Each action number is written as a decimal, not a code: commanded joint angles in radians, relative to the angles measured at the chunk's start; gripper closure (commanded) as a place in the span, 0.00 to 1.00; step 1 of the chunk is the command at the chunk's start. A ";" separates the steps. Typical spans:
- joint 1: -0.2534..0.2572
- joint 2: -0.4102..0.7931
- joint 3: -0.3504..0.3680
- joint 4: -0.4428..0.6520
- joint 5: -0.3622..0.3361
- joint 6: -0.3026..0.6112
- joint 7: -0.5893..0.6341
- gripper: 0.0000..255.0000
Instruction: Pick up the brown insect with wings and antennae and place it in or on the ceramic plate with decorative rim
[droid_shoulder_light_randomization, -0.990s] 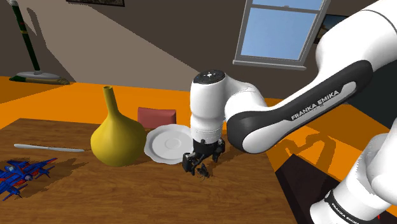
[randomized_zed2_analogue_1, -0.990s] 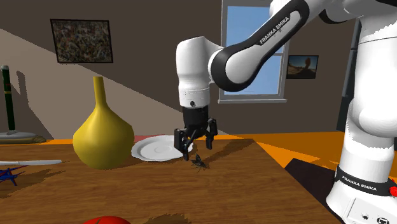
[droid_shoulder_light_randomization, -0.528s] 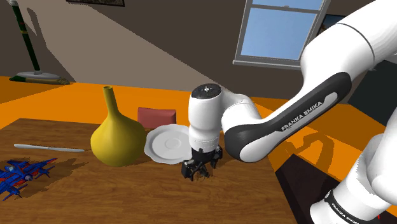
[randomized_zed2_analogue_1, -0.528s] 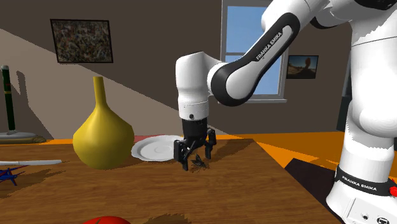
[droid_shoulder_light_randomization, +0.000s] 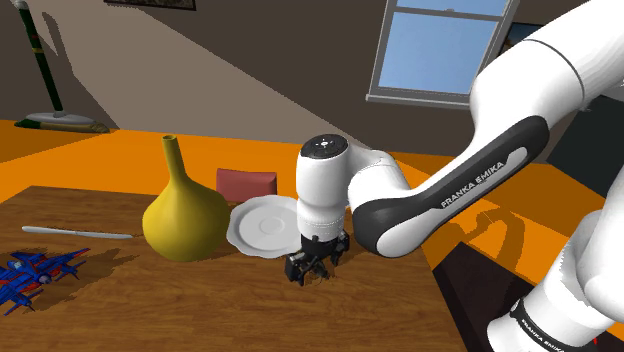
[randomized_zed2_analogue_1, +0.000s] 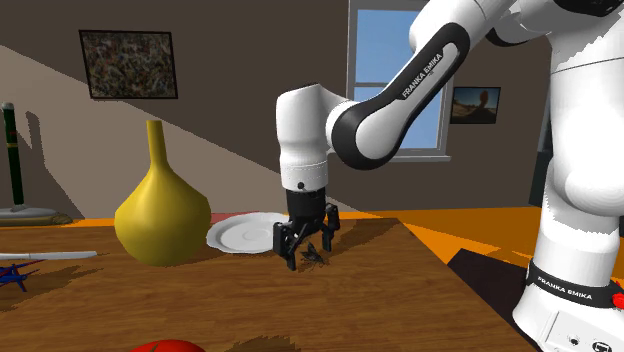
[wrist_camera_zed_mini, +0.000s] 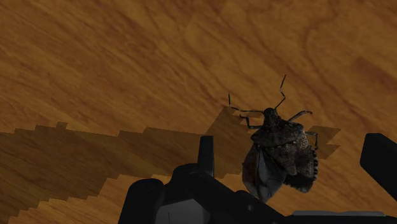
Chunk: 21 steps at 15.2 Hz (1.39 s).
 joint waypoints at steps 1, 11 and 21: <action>0.000 0.000 0.000 0.000 0.000 0.000 0.000 1.00; -0.002 -0.011 0.003 0.003 0.011 -0.011 -0.008 1.00; -0.015 -0.111 0.016 0.049 0.103 -0.129 -0.082 1.00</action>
